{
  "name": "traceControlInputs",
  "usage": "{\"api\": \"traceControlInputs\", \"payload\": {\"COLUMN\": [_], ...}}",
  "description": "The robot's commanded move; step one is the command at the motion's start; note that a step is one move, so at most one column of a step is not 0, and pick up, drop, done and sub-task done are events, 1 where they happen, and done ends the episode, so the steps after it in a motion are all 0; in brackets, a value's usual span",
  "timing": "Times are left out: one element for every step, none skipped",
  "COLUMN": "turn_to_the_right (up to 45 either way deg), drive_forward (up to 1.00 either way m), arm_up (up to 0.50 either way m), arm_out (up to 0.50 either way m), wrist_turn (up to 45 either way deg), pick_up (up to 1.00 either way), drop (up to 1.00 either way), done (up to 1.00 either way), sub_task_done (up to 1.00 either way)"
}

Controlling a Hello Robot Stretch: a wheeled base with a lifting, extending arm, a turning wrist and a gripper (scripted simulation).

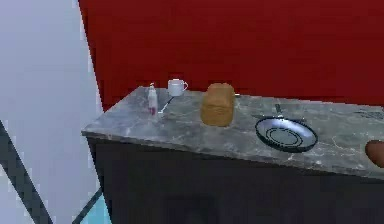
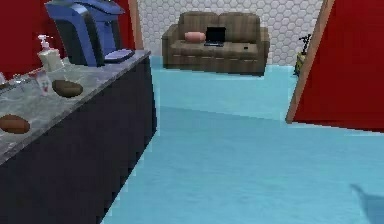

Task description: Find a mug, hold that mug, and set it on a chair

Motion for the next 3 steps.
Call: {"api": "traceControlInputs", "payload": {"turn_to_the_right": [18.0, 0.0, -45.0], "drive_forward": [0.0, 0.45, 0.0], "arm_up": [0.0, 0.0, 0.0], "arm_out": [0.0, 0.0, 0.0], "wrist_turn": [0.0, 0.0, 0.0], "pick_up": [0.0, 0.0, 0.0], "drop": [0.0, 0.0, 0.0], "done": [0.0, 0.0, 0.0], "sub_task_done": [0.0, 0.0, 0.0]}}
